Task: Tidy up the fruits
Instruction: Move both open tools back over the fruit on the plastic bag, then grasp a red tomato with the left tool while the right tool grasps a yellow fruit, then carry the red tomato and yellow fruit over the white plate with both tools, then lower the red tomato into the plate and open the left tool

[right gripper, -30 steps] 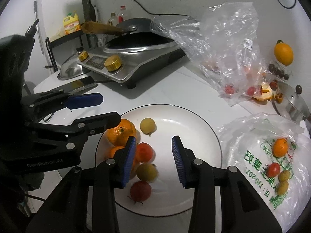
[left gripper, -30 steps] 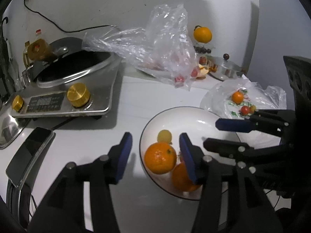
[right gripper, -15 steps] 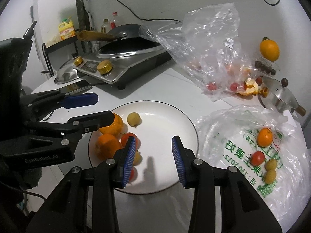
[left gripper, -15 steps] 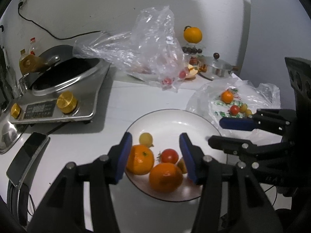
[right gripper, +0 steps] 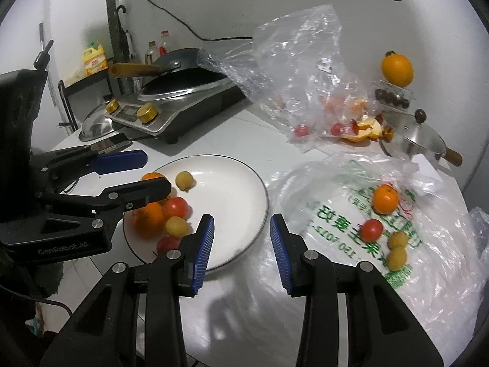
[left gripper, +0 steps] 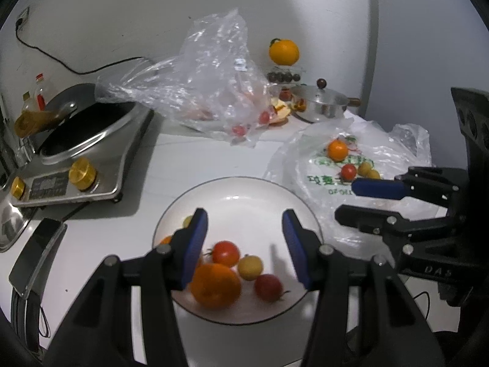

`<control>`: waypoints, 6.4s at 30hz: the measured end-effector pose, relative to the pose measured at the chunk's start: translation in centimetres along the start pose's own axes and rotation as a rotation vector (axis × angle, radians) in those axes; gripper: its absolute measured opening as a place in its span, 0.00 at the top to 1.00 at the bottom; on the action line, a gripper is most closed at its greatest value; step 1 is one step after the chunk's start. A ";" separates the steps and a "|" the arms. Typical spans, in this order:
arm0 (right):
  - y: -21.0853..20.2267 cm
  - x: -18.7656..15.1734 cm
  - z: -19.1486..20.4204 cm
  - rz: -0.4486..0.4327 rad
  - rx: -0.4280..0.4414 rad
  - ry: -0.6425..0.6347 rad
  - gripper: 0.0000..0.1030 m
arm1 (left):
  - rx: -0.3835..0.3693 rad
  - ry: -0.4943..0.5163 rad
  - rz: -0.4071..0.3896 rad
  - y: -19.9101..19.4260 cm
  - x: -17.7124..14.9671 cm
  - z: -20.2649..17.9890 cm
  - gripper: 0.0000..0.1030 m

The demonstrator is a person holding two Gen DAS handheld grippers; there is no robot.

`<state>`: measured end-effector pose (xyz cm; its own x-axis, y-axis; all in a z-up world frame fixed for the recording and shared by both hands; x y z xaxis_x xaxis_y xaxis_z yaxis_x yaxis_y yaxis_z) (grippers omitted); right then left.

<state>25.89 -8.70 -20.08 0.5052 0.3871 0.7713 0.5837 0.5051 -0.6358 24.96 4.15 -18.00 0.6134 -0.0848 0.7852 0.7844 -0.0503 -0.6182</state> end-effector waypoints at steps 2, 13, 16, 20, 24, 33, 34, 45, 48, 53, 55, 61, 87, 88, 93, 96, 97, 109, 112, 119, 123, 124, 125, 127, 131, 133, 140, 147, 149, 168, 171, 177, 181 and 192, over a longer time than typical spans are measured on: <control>-0.4 -0.3 -0.7 -0.003 -0.009 0.007 0.61 | -0.001 0.005 0.003 0.1 0.1 -0.6 0.49; -2.1 -1.7 -4.6 -0.017 -0.038 0.055 0.61 | -0.023 0.050 0.020 1.2 0.9 -4.7 0.49; -2.4 -2.0 -5.4 -0.019 -0.041 0.063 0.61 | -0.028 0.059 0.024 1.4 1.1 -5.5 0.49; -2.8 -2.5 -6.6 -0.022 -0.049 0.075 0.61 | -0.031 0.075 0.032 1.9 1.4 -6.7 0.49; -3.1 -2.9 -8.0 -0.025 -0.058 0.092 0.61 | -0.035 0.088 0.038 2.3 1.6 -7.5 0.49; -3.3 -4.0 -11.3 -0.009 -0.096 0.119 0.61 | -0.051 0.103 0.060 4.0 2.1 -9.4 0.49; -3.3 -4.1 -11.7 -0.007 -0.099 0.122 0.61 | -0.052 0.103 0.062 4.1 2.1 -9.5 0.49; -1.5 -4.7 -14.7 0.035 -0.123 0.144 0.61 | -0.066 0.107 0.087 6.5 2.7 -10.6 0.49; -0.8 -4.5 -15.2 0.047 -0.125 0.145 0.61 | -0.074 0.106 0.090 7.2 2.8 -10.9 0.49; 0.1 -4.5 -15.8 0.070 -0.123 0.141 0.61 | -0.087 0.104 0.094 8.2 3.1 -11.4 0.49; 0.4 -4.5 -16.0 0.081 -0.126 0.137 0.61 | -0.091 0.110 0.098 8.6 3.2 -11.6 0.49; 1.7 -4.7 -16.5 0.120 -0.118 0.128 0.61 | -0.093 0.124 0.101 9.3 3.6 -12.2 0.49; -0.4 -5.1 -19.7 0.048 -0.086 0.160 0.75 | -0.102 0.184 0.174 14.5 5.0 -16.8 0.49; -0.4 -5.1 -19.8 0.047 -0.083 0.161 0.75 | -0.103 0.179 0.178 14.7 5.0 -16.8 0.49; -0.5 -5.2 -19.9 0.047 -0.057 0.166 0.75 | -0.104 0.172 0.189 16.2 5.2 -17.0 0.49; -0.4 -5.1 -19.9 0.044 -0.049 0.167 0.75 | -0.101 0.181 0.197 16.8 5.1 -17.1 0.50; -0.4 -5.1 -19.9 0.043 -0.046 0.167 0.75 | -0.100 0.183 0.201 17.0 5.1 -17.2 0.50; -0.6 -5.0 -19.8 0.043 -0.060 0.166 0.75 | -0.154 0.201 0.193 16.4 4.7 -17.6 0.72; -0.9 -5.0 -19.4 0.043 -0.064 0.162 0.75 | -0.159 0.201 0.173 15.4 4.8 -17.5 0.72; -2.0 -4.7 -17.9 0.035 -0.079 0.142 0.75 | -0.167 0.196 0.132 12.9 5.2 -17.0 0.72; -2.6 -4.4 -16.9 0.029 -0.088 0.130 0.75 | -0.173 0.195 0.111 11.4 5.1 -16.6 0.72; -2.8 -4.2 -16.6 0.027 -0.091 0.126 0.75 | -0.174 0.194 0.105 10.9 5.1 -16.5 0.72; -2.9 -4.1 -16.3 0.025 -0.092 0.123 0.75 | -0.175 0.193 0.100 10.4 5.0 -16.3 0.72; -3.3 -4.0 -15.7 0.021 -0.097 0.117 0.75 | -0.176 0.189 0.092 9.7 4.9 -16.0 0.72; -3.7 -3.7 -14.7 0.016 -0.105 0.106 0.75 | -0.182 0.176 0.080 8.3 4.5 -15.2 0.72; -3.9 -3.7 -14.3 0.014 -0.110 0.103 0.75 | -0.186 0.170 0.075 7.7 4.3 -14.9 0.72; -4.5 -3.4 -12.4 0.010 -0.121 0.089 0.75 | -0.188 0.158 0.059 5.9 3.6 -13.3 0.72; -4.2 -2.8 -10.0 0.011 -0.116 0.061 0.75 | -0.178 0.133 0.057 5.0 2.5 -11.3 0.72; -4.1 -2.6 -9.5 0.012 -0.115 0.056 0.75 | -0.175 0.128 0.054 4.6 2.2 -10.6 0.72; -2.1 -2.2 -4.0 0.041 -0.091 -0.007 0.75 | -0.134 0.090 0.064 3.1 -1.1 -5.5 0.72; -1.9 -2.3 -3.3 0.045 -0.088 -0.012 0.75 | -0.132 0.076 0.072 3.2 -1.6 -4.8 0.72; -1.4 -2.2 -2.2 0.052 -0.081 -0.026 0.75 | -0.141 0.050 0.086 3.4 -2.5 -3.7 0.72; -1.5 -1.9 -1.5 0.047 -0.082 -0.037 0.75 | -0.161 0.038 0.098 3.6 -2.9 -3.5 0.72; -1.0 -2.2 -1.0 0.065 -0.090 -0.042 0.75 | -0.190 0.022 0.102 3.4 -3.4 -3.4 0.70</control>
<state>24.83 -10.84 -21.13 0.5182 0.4494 0.7277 0.6063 0.4071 -0.6832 25.26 0.85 -22.90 0.6852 -0.1207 0.7183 0.6855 -0.2265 -0.6919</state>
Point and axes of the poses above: each gripper's, at about its wrist camera, not at the fingertips, and y roughly the way its jaws point, z to its left, x to its top, the point moved 6 cm from there along y, roughly the way its jaws point, and after that the axes turned 2 degrees about y, right-handed, at the moved point
